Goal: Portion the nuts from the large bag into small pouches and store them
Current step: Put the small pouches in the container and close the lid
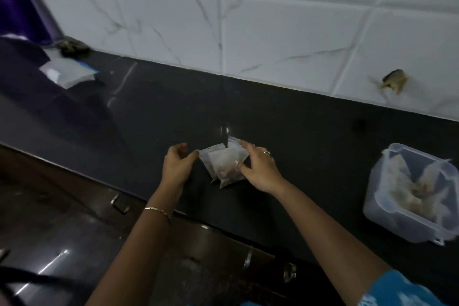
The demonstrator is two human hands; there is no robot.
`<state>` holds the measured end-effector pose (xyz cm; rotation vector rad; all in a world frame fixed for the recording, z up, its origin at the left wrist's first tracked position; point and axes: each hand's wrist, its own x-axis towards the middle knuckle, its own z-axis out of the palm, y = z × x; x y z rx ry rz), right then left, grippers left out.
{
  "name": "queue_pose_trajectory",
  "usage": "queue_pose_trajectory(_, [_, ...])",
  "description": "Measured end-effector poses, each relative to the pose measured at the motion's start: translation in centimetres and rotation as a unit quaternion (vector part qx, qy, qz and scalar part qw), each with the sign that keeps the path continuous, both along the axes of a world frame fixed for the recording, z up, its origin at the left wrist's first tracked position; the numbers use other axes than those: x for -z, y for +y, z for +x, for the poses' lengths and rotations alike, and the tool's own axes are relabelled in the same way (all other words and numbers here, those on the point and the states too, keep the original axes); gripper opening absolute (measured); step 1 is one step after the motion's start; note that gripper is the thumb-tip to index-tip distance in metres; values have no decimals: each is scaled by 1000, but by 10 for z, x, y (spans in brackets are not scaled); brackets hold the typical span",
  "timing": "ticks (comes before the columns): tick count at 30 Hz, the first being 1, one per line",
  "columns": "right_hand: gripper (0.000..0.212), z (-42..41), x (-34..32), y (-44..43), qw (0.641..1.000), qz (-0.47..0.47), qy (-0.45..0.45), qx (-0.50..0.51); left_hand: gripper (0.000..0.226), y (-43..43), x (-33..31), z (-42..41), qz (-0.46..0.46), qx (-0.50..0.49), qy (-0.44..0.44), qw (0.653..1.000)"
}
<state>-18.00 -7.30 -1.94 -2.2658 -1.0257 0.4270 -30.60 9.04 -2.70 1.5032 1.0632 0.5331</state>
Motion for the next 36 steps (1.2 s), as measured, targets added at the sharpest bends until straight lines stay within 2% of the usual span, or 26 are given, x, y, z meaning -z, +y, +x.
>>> queue_pose_trajectory(3, [67,3,8,12,1000,-26,0,-14,45,2,8,3,-48,64,28,996])
queue_pose_trajectory(8, [63,7,14,17,1000,-4,2,5,7,-3,4,9,-30,82,25,996])
queue_pose_trajectory(10, [54,8,11,14,999,20,41,21,7,0,4,9,-32,67,12,997])
queue_pose_trajectory(14, [21,11,-4,-2,988,85,125,8,4,-3,-6,8,-15,65,-22,998])
queue_pose_trajectory(18, [11,15,-33,-34,979,144,140,22,7,-16,-27,15,2,70,-85,994])
queue_pose_trajectory(25, [7,35,-68,-115,930,296,137,169,9,-67,-59,70,-26,174,-141,974])
queue_pose_trajectory(31, [6,49,-79,-192,874,354,129,307,8,-144,-76,120,-75,279,-170,942])
queue_pose_trajectory(36, [5,55,-82,-251,846,350,63,397,6,-202,-78,152,-92,346,-168,919])
